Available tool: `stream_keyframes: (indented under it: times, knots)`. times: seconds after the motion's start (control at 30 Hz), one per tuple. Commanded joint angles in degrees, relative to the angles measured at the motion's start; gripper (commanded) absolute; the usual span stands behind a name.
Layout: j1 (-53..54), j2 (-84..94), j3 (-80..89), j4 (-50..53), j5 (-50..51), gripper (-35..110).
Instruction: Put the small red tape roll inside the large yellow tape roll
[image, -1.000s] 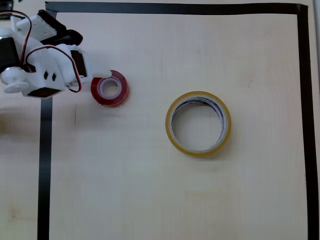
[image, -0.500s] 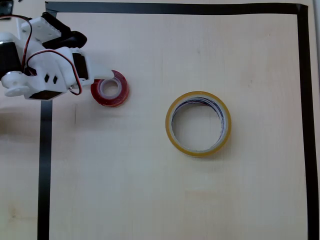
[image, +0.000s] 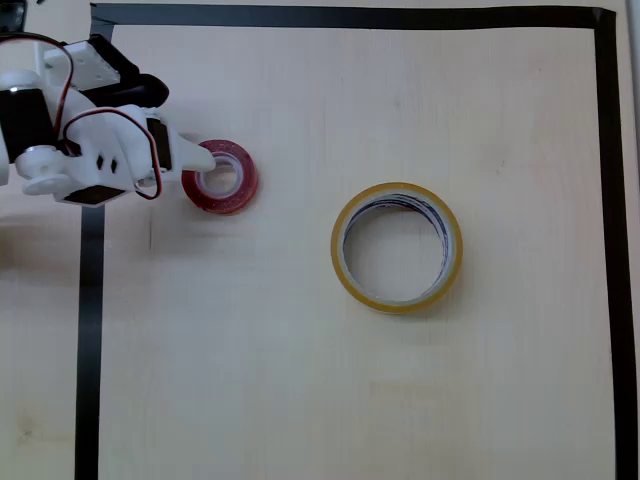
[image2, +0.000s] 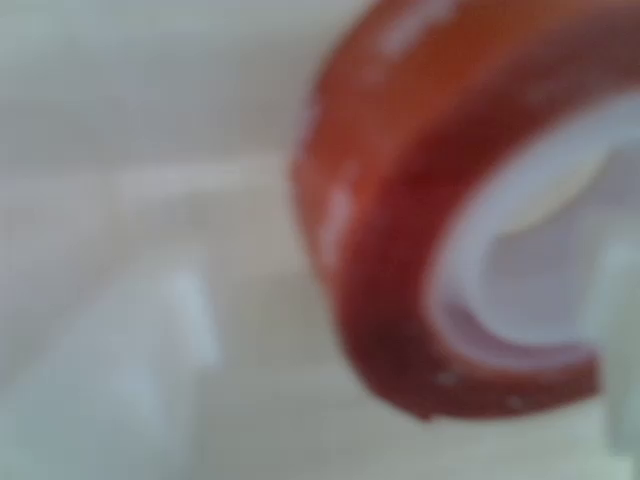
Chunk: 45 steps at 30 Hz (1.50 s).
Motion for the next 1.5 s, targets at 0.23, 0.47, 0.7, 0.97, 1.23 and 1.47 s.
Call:
stream_keyframes:
  times: [0.23, 0.47, 0.7, 0.97, 1.23, 1.47]
  knots:
    - [-0.4, -4.0, -5.4, 3.0, 3.1, 18]
    - [-0.9, -14.4, -14.6, 9.1, 2.7, 0]
    - [-2.5, -14.2, -15.3, 10.7, 2.7, 0]
    - [4.8, -8.9, -34.2, 20.1, 2.1, 0]
    - [10.5, -12.6, -58.0, 20.7, 2.0, 0]
    - [16.6, -26.4, -75.8, 20.7, 1.3, 0]
